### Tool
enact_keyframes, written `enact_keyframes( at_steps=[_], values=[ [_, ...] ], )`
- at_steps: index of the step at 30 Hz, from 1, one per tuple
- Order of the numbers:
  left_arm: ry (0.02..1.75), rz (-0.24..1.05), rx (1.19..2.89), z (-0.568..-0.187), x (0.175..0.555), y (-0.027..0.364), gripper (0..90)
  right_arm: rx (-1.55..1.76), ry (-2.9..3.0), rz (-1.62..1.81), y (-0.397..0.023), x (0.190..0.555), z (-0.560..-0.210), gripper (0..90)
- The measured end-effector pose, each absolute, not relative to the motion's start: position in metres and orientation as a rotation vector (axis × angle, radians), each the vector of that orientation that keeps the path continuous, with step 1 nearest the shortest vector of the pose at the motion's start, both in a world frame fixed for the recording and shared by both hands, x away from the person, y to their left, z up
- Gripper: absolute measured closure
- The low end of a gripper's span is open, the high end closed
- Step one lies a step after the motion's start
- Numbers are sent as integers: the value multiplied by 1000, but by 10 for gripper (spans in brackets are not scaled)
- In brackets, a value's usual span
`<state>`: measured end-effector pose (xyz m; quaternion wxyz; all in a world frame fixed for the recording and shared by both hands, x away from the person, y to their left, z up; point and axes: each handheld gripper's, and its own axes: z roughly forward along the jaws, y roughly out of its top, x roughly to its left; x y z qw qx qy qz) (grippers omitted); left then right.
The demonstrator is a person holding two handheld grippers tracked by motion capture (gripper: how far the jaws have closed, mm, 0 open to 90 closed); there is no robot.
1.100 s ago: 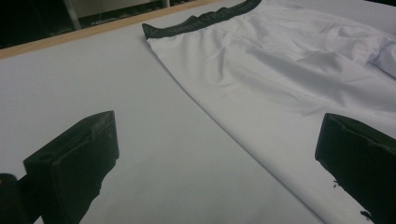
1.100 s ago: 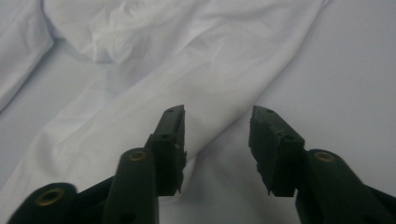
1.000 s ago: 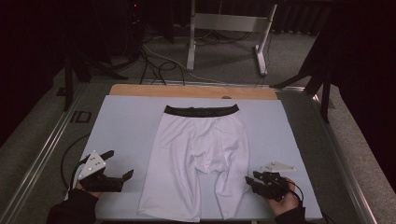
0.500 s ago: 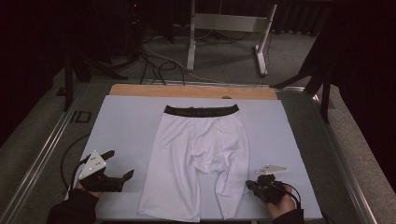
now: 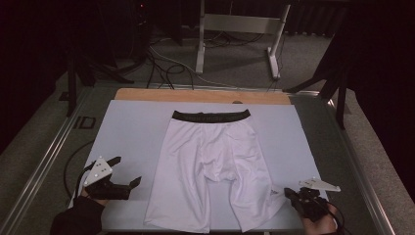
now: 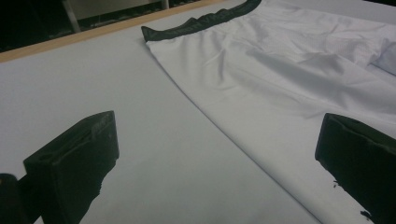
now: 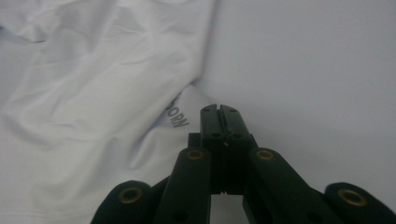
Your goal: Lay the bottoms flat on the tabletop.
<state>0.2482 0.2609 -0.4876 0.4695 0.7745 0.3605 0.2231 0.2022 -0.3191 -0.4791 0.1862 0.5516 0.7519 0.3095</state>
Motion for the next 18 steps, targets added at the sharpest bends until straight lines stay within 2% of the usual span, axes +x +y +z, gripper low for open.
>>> enact_keyframes(
  at_steps=[8, 18],
  values=[
    [874, 545, 1903, -487, 251, 259, 4, 1658, 2022, 821, -348, 191, -480, 900],
    [874, 543, 1900, -487, 252, 259, 4, 1758, 1994, 754, -356, 184, -486, 900]
  ],
)
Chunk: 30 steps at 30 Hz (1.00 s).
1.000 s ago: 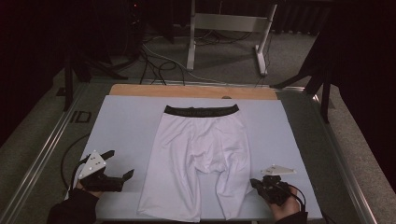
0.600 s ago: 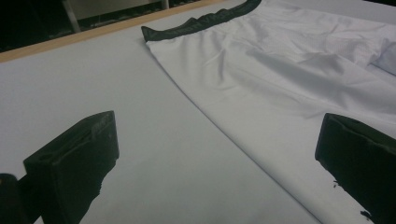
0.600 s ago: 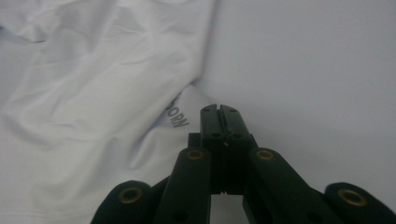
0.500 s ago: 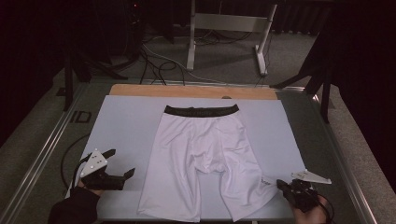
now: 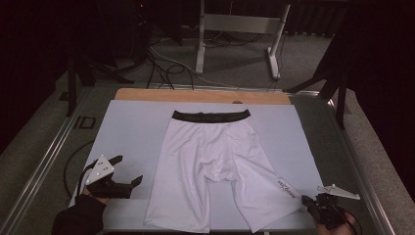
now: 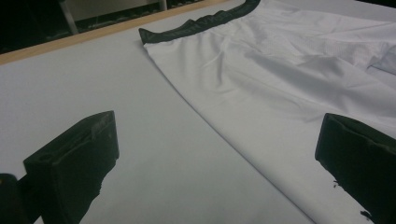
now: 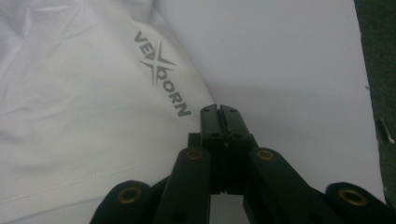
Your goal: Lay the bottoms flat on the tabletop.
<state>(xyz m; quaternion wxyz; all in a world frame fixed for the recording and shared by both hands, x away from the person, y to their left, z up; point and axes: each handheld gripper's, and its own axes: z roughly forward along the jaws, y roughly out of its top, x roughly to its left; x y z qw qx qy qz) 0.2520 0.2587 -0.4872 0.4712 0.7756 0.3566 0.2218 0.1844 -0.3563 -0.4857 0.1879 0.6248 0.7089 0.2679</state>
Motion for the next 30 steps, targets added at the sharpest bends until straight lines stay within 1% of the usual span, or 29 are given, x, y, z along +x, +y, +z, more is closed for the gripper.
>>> enact_keyframes(
  at_steps=[6, 7, 8, 10, 12, 13, 16, 20, 30],
  values=[
    [873, 548, 1897, -487, 252, 259, 4, 1787, 1976, 748, -358, 182, -486, 889],
    [873, 548, 1896, -487, 252, 259, 4, 1770, 1965, 775, -358, 182, -485, 840],
    [876, 547, 1890, -487, 252, 259, 4, 1746, 1949, 793, -357, 182, -484, 692],
    [876, 547, 1892, -487, 252, 259, 4, 1696, 1927, 859, -355, 183, -480, 508],
    [873, 546, 1893, -487, 252, 259, 4, 1664, 1907, 897, -353, 185, -477, 376],
    [873, 546, 1894, -487, 252, 259, 4, 1639, 1911, 932, -352, 186, -475, 289],
    [874, 548, 1892, -486, 252, 259, 4, 1564, 1914, 1009, -347, 192, -469, 167],
    [875, 551, 1889, -486, 252, 259, 4, 1470, 1954, 1058, -337, 201, -467, 100],
    [872, 547, 1889, -486, 252, 260, 4, 1251, 1958, 1223, -317, 227, -458, 98]
  ],
)
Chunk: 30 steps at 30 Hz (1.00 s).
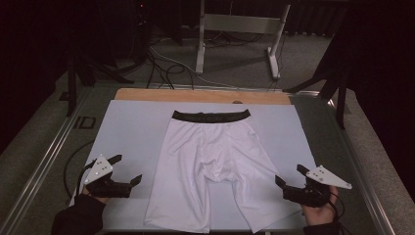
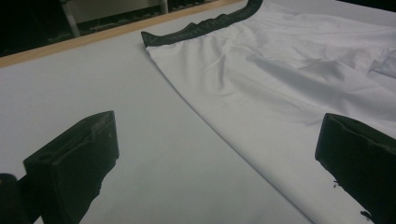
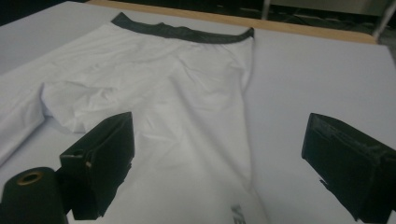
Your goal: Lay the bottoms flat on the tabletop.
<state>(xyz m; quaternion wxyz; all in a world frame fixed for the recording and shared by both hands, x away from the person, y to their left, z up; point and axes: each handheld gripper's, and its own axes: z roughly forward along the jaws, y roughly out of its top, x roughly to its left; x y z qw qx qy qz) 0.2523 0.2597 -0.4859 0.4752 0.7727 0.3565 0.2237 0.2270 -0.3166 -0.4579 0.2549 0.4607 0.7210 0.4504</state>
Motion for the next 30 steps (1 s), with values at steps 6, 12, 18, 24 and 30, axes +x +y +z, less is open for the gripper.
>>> enact_keyframes(
  at_steps=[6, 12, 18, 24, 30],
  values=[
    [876, 542, 1892, -487, 252, 261, 4, 1171, 2020, 1231, -300, 244, -463, 98],
    [875, 536, 1893, -487, 252, 261, 4, 1148, 2088, 1270, -295, 249, -471, 98],
    [869, 530, 1894, -487, 251, 261, 4, 1142, 2099, 1329, -297, 251, -476, 98],
    [861, 520, 1901, -487, 250, 262, 4, 1112, 2160, 1358, -299, 254, -486, 97],
    [837, 486, 1911, -487, 246, 261, 4, 1047, 2245, 1366, -295, 253, -493, 97]
  ],
)
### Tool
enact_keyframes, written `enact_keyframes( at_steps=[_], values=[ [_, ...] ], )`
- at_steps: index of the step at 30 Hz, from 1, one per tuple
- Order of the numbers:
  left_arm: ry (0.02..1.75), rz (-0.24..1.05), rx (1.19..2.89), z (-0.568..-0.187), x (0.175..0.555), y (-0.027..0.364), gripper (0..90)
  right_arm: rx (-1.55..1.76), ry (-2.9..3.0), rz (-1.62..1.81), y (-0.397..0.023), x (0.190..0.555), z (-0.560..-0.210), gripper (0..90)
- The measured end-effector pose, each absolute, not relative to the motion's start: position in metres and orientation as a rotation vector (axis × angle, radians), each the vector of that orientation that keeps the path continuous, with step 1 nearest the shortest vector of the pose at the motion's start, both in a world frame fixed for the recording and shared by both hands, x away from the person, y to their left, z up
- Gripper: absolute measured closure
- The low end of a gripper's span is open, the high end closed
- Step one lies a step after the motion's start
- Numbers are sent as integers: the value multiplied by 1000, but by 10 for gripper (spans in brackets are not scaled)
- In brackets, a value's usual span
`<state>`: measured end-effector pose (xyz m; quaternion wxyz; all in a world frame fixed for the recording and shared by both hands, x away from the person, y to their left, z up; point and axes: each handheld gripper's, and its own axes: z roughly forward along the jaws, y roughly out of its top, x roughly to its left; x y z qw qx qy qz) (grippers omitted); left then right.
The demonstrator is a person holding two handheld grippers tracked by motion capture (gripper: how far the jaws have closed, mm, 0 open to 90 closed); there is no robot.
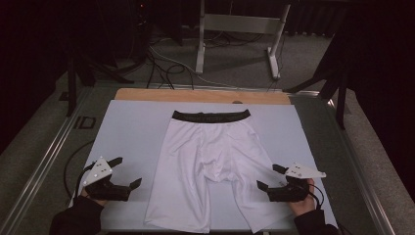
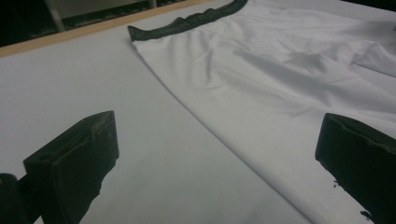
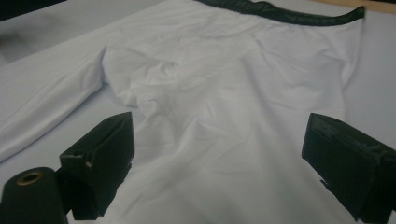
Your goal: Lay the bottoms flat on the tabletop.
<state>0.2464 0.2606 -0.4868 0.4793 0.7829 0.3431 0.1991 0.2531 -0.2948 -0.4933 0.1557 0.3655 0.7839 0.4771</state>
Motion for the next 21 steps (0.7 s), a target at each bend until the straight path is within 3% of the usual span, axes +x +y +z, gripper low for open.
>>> enact_keyframes(
  at_steps=[8, 21],
  values=[
    [767, 340, 1945, -489, 245, 255, 4, 1038, 2301, 1361, -290, 255, -500, 97],
    [750, 294, 1934, -488, 243, 253, 4, 1056, 2319, 1332, -289, 256, -503, 97]
  ],
)
